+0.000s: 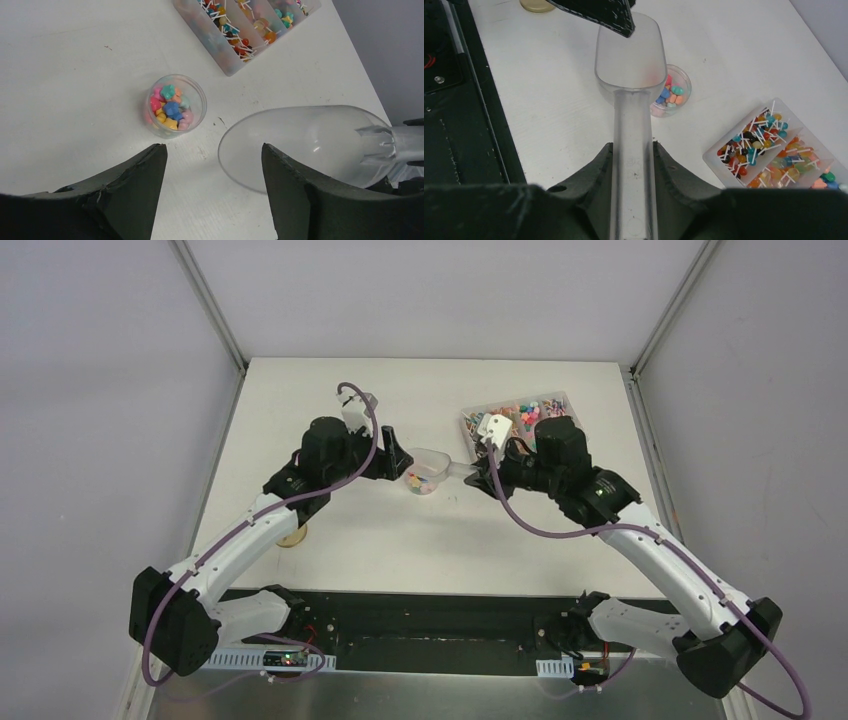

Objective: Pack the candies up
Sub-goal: Adjust the spatula, then scoop the fake candies from the storage box.

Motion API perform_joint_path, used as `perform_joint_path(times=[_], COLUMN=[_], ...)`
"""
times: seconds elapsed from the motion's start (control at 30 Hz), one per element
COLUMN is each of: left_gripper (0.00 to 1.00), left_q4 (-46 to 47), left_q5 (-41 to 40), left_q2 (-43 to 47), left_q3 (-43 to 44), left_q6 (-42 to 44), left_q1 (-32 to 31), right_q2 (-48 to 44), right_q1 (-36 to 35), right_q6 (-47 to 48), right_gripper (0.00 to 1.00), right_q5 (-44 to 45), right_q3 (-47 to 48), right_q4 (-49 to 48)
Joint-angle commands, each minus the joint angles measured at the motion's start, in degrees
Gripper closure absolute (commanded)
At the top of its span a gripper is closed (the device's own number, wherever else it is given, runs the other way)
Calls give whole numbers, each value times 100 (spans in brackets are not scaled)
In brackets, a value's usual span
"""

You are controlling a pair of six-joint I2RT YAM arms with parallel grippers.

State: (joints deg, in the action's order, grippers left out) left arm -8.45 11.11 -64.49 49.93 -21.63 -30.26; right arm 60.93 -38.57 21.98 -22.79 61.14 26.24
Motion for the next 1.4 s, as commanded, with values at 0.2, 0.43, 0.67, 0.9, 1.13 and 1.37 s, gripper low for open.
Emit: perform_joint_path(times=[0.2,0.43,0.67,0.9,1.13,1.37], left_gripper=[15,6,1,1,1,1], left_q4=[-177,-320,-407,-418,-441,-429], left_q5=[-344,-532,-795,-861,-790,-730], left_q2=[658,1014,1168,1159,1214,1286], left_q3=[-23,-142,-316,-434,-427,-421], left_q6=[552,883,1118,1265,1339,1371], left_q1=[11,12,11,11,11,11], right_q2=[655,1651,2780,3378,3765,4144], right_q1=[1219,1842,2010,2052,2238,2320], right_q6=[269,290,221,152,180,296], right_gripper=[100,100,100,100,100,100], right_q5=[1132,2354,3673,4235,4165,3732], right_q3=[974,2064,3005,3342,3358,3146], right_q4=[725,1939,2809,3041,2921,2275])
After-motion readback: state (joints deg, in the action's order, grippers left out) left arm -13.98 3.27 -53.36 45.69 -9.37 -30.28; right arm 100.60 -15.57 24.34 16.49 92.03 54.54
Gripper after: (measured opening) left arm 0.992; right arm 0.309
